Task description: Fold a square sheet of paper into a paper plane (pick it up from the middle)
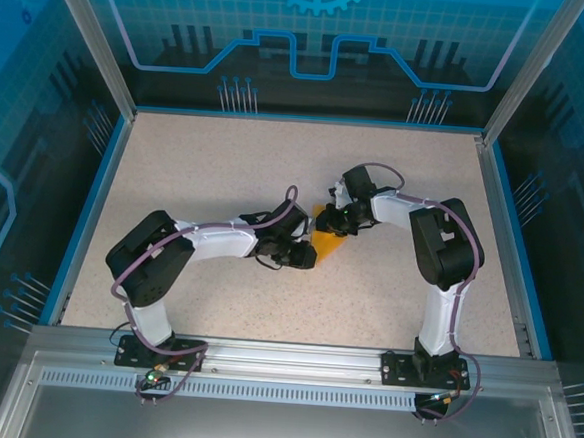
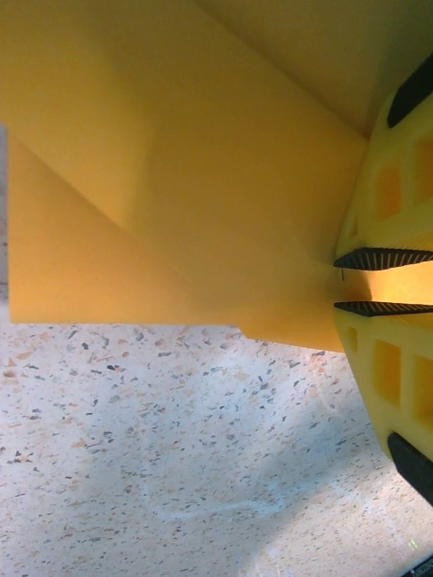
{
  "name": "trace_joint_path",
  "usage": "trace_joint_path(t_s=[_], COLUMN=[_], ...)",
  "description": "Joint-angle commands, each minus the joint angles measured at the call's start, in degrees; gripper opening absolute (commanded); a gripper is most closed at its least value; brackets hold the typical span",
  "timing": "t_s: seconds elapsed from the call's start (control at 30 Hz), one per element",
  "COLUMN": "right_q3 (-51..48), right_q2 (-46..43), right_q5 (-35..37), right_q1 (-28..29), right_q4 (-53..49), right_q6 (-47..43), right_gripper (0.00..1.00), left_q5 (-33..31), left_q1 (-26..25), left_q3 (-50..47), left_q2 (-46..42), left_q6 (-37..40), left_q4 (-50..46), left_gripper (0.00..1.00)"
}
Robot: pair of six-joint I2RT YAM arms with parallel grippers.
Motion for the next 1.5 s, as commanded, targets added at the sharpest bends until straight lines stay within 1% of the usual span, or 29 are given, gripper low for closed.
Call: trace_joint_path(t_s=[0.0,0.07,0.17,0.33,0.57,0.77,0.87,0.97,1.07,1.13,1.37,1.47], right_q3=[-2.01,-1.91,-2.10,-2.46,-2.64,-2.92,-2.98,-3.07,-3.17,-3.25,-3.44,-3.74], right_q2=[1.12,1.12,0.97,1.11,1.30,1.21,1.22,1.21,1.21,1.27,0.86,0.71], right_q5=[3.41,3.37,3.31,3.12,2.78,2.64,2.59,2.59,2.46,2.45,2.44,2.51], right_q1=[-1.29,-1.30,-1.36,-1.51,-1.59,-1.79,-1.80,-1.80,-1.92,-1.88,-1.98,-2.07], right_q4=[-2.50,-2.59,-2.51,-2.15,-1.80,-1.83,-1.80,-1.80,-1.72,-1.72,-1.71,-1.68], right_q6=[-0.87,-0.91,-0.96,-0.91,-0.91,-1.06,-1.19,-1.23,-1.28,-1.28,-1.41,-1.55], right_gripper=[0.21,0.21,0.21,0.20,0.20,0.19,0.19,0.19,0.18,0.18,0.18,0.18], left_q5=[-0.36,1.16,1.14,1.81,1.00,1.00,1.11,0.59,0.25,0.96,1.86,1.51], left_q1=[-0.16,-0.16,-0.12,-0.15,-0.17,-0.18,-0.16,-0.20,-0.19,-0.21,-0.78,-1.23], left_q3=[0.99,1.24,1.94,2.49,3.55,4.42,4.51,4.38,4.00,3.73,4.33,4.90], left_q2=[2.09,3.31,4.76,4.42,3.78,3.84,4.19,4.13,3.69,3.70,5.18,6.10], left_q6=[-2.16,-2.66,-2.43,-1.83,-0.01,0.46,0.57,0.89,1.49,1.89,5.25,6.59], left_q4=[1.38,2.80,2.39,2.89,0.72,0.79,0.45,-0.34,-0.87,-0.96,-2.88,-4.17], left_gripper=[0.28,0.28,0.26,0.17,0.18,0.20,0.15,0.13,0.08,0.07,0.07,0.11])
